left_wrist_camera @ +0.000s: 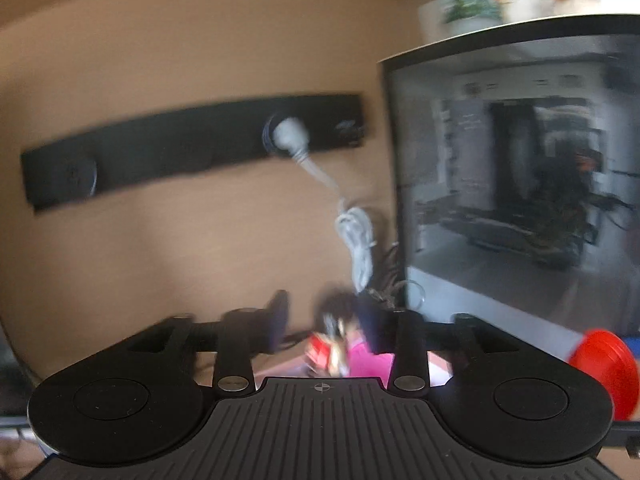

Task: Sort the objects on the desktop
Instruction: 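Carry the keychain into the pink box with the left tool while the right tool carries the red lid there, then grasp the pink-and-teal toy with the right tool and set it on the desk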

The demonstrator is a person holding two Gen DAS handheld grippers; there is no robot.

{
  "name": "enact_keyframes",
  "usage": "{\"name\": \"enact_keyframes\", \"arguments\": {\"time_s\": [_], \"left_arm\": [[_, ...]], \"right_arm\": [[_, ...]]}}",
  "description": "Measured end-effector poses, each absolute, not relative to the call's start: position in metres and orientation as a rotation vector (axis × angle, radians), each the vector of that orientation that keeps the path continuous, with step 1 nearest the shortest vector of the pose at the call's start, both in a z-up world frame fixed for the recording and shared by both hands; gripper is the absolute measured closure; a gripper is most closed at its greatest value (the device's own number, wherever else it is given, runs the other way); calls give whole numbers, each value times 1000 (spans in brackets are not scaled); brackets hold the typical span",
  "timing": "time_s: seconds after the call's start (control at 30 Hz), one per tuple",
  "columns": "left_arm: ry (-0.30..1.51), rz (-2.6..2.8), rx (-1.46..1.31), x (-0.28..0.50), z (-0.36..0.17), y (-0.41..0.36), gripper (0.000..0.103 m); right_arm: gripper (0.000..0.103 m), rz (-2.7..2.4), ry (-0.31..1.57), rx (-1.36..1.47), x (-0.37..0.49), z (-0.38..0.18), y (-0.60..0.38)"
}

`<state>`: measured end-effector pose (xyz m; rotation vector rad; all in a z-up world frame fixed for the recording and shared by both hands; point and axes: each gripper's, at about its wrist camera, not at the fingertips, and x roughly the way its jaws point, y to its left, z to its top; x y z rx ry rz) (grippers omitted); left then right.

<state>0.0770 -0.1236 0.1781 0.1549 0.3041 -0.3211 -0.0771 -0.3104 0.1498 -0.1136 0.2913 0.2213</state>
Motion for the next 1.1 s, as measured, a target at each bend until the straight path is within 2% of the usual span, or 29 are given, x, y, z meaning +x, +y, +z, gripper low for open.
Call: {"name": "enact_keyframes", "arguments": {"time_s": [0.07, 0.13, 0.33, 0.57, 0.67, 0.87, 1.1], "left_arm": [[359, -325, 111, 80, 166, -114, 44], [417, -318, 106, 72, 147, -102, 31], [632, -329, 107, 30, 83, -63, 8], [779, -239, 68, -4, 40, -3, 6], [791, -189, 23, -11, 34, 26, 3], [813, -143, -39, -13, 22, 58, 2], [776, -124, -100, -12, 19, 66, 1]], "right_arm": [[40, 208, 302, -109, -68, 150, -315], [40, 204, 306, -105, -59, 151, -318], [40, 219, 348, -61, -11, 157, -312], [39, 144, 469, -95, 72, 150, -284], [27, 161, 595, -38, 103, 142, -285], [27, 172, 668, -29, 105, 127, -261], [25, 292, 686, -158, 101, 120, -179]]}}
